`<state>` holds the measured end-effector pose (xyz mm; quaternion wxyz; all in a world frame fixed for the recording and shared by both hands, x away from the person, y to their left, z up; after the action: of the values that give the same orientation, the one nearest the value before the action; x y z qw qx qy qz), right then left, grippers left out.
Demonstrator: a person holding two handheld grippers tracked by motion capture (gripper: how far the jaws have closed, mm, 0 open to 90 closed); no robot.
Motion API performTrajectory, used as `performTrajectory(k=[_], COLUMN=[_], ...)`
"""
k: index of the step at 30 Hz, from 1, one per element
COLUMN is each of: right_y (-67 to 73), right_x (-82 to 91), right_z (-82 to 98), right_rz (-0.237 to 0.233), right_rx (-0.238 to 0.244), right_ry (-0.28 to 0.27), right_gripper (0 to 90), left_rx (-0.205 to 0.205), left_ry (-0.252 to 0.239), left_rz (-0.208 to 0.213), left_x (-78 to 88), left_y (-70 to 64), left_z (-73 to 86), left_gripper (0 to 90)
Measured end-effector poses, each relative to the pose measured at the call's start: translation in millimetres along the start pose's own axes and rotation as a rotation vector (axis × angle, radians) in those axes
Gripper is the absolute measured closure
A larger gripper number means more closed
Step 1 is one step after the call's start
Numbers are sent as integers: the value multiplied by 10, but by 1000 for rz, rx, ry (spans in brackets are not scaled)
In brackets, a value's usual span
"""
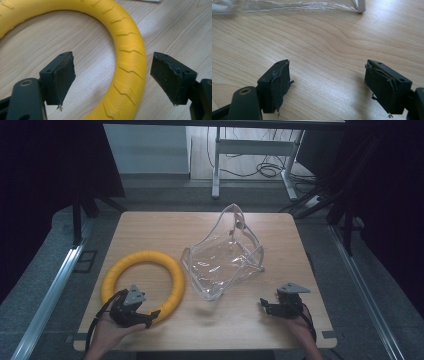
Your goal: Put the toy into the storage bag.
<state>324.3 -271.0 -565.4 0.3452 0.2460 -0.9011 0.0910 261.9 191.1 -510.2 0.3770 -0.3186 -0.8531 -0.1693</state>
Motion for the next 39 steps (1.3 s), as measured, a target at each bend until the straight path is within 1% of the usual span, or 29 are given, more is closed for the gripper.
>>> performTrajectory(k=[3, 6, 8, 13, 17, 19, 20, 22, 24, 25, 26, 27, 28, 29, 30, 34, 36, 38, 39], right_y=[-6, 3, 9, 4, 10, 9, 9, 14, 21, 21, 25, 27, 29, 28, 28, 28, 32, 39, 43], right_x=[5, 4, 2, -13, -17, -17, -17, -17, -19, -19, -21, -20, -19, -22, -23, -24, -24, -25, -22], right_z=[3, 4, 5, -2, -5, -4, -4, -2, -2, -2, -3, -4, -3, -4, -4, -4, -5, -6, -9], right_rz=[4, 8, 8, 9, 15, 14, 14, 11, 8, 8, 7, 7, 8, 6, 6, 6, 7, 4, 6], right_rx=[-4, 10, 10, 6, 10, 9, 9, 9, 13, 13, 14, 14, 13, 15, 14, 14, 14, 14, 15], right_ry=[0, 1, 3, 11, 14, 13, 13, 12, 14, 14, 14, 13, 16, 14, 15, 16, 19, 16, 13], right_gripper=[213, 213, 214, 216, 216, 216, 216, 217, 217, 217, 217, 217, 217, 217, 217, 217, 218, 218, 218], left_rx=[8, 12, 15, 18, 17, 10, 10, -5, -16, -16, -21, -25, -29, -29, -32, -25, -13, -16, -3], left_ry=[-3, -9, -17, -25, -20, -12, -12, 5, 33, 33, 73, 95, 114, 114, 136, 161, 175, 192, 199], left_rz=[-7, -11, -15, -8, -1, 11, 11, 32, 51, 51, 78, 90, 100, 100, 113, 129, 142, 140, 138], left_x=[16, 55, 82, 120, 109, 82, 82, 33, -38, -38, -130, -176, -218, -218, -285, -377, -443, -509, -539], left_y=[30, 50, 54, 44, 34, -1, -1, -62, -103, -103, -144, -160, -175, -175, -197, -216, -214, -201, -203], left_z=[17, 21, 17, 20, 15, -9, -9, -46, -75, -75, -102, -112, -122, -122, -141, -190, -222, -257, -272], left_gripper=[214, 220, 223, 238, 265, 278, 288, 304, 318, 322, 325, 326, 328, 329, 330, 331, 331, 334, 341])
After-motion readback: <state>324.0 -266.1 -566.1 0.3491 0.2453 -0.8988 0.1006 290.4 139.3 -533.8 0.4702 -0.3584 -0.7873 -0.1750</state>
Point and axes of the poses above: each handheld gripper's, and its own axes: x roughly backward along the jaws, z roughly out of its underside, y roughly to its left, the point moved 4 cm from there along -x, roughly forward along the jaws
